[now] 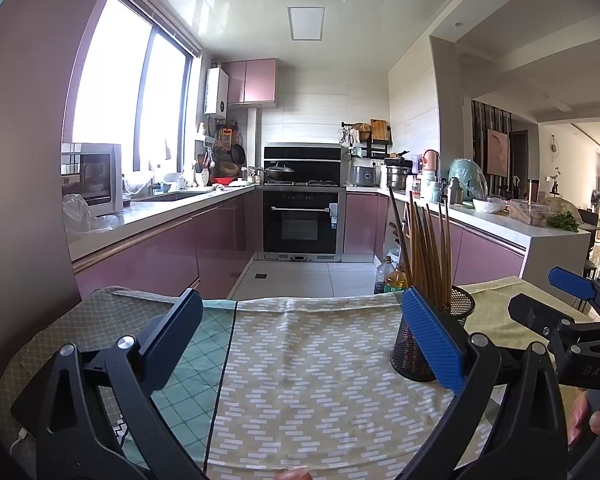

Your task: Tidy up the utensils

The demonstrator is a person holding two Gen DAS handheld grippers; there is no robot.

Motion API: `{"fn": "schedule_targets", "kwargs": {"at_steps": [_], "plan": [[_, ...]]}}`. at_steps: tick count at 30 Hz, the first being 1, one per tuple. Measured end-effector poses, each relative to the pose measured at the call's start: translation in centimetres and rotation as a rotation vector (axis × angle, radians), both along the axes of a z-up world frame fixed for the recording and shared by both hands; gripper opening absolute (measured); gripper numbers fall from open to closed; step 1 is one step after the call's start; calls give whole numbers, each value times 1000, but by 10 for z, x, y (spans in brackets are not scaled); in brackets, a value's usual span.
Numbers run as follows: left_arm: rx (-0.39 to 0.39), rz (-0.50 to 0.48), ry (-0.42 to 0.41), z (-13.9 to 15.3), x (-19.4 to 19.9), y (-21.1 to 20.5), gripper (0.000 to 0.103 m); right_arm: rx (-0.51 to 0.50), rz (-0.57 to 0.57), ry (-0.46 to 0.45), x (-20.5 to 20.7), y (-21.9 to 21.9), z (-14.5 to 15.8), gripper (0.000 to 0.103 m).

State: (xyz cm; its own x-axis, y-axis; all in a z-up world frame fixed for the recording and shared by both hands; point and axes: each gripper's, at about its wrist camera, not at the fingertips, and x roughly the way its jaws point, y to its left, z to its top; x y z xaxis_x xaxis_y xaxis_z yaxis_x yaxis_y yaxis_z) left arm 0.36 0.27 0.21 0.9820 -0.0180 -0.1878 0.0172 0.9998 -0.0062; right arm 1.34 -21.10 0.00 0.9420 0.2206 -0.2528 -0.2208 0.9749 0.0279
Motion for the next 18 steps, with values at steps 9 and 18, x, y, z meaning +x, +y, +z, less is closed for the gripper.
{"fn": "schedule_targets", "kwargs": {"at_steps": [9, 18], "plan": [[-3, -10, 13, -1, 1, 0, 98, 4, -7, 1, 1, 1, -1, 96], [-2, -14, 20, -2, 3, 0, 98, 10, -8, 9, 2, 0, -3, 96]]}}
